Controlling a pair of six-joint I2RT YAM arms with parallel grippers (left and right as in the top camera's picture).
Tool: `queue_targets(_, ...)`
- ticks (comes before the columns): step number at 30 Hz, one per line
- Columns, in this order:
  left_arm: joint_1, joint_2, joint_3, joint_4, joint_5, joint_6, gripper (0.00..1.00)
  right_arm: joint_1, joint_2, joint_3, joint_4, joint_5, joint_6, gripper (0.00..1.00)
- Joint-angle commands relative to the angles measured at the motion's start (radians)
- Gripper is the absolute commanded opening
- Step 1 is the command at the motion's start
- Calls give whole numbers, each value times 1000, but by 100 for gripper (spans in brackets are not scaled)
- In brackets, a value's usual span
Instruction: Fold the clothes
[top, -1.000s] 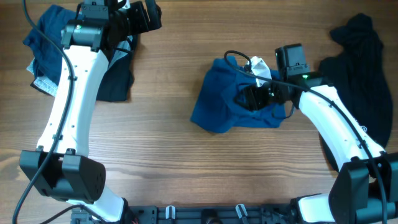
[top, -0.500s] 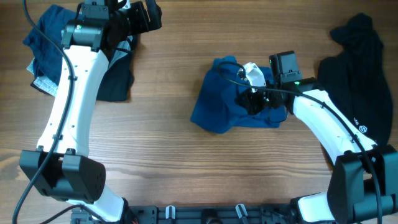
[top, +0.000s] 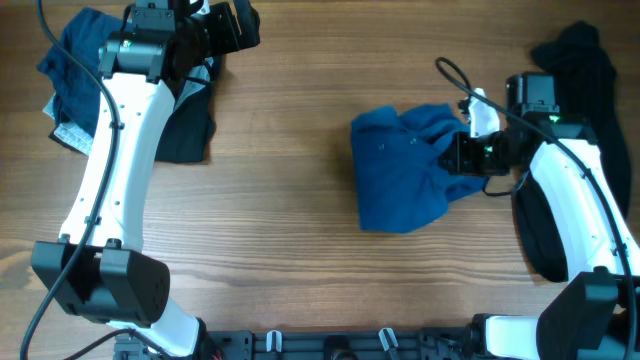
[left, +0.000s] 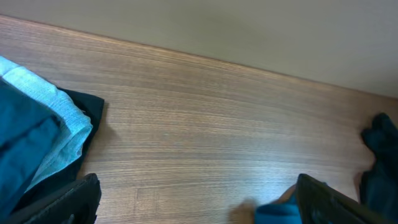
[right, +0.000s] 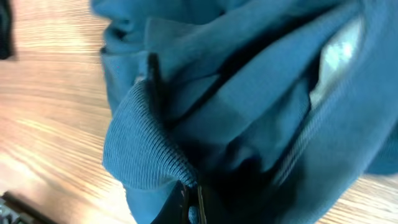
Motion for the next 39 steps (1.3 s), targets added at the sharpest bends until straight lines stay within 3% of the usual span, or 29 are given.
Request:
queue_targets(1, 4, 5, -2, 3, -13, 25, 100, -7, 23, -8, -4, 83, 34, 4)
queue_targets(2, 4, 5, -2, 3, -13, 25, 100, -7, 30, -14, -3, 114, 58, 5)
queue_targets(3, 4, 5, -2, 3, -13, 24, 100, -7, 40, -14, -5, 157, 90, 27)
queue_targets(4, 4, 5, -2, 3, -13, 24, 100, -7, 46, -14, -7, 204, 125, 59)
queue_targets(6, 4, 5, -2, 2, -13, 24, 100, -9, 50, -10, 2, 263, 166, 79)
queue_targets(16, -27, 5, -2, -92, 11, 24, 100, -37, 66, 95, 79, 229, 153, 83)
queue_targets(20, -142, 23, -4, -118, 60, 26, 100, -95, 70, 110, 103, 89, 156, 84)
queue_targets(27, -396, 183, -4, -200, 31, 345, 100, -219, 68, 201, 65, 15, 145, 84)
queue_targets(30, -415, 268, -4, -117, 26, 419, 99, -227, 68, 201, 63, 7, 118, 84)
queue_targets(33, -418, 314, -4, -109, 154, 511, 97, -227, 68, 201, 63, 7, 102, 83)
queue_targets(35, -432, 310, -4, -148, 267, 552, 95, -241, 68, 201, 73, 6, 104, 84)
queue_targets(38, -475, 301, -4, -196, 311, 544, 88, -261, 68, 201, 80, 6, 103, 83)
queue_targets(39, -497, 301, -4, -222, 312, 536, 70, -266, 68, 201, 82, 6, 104, 83)
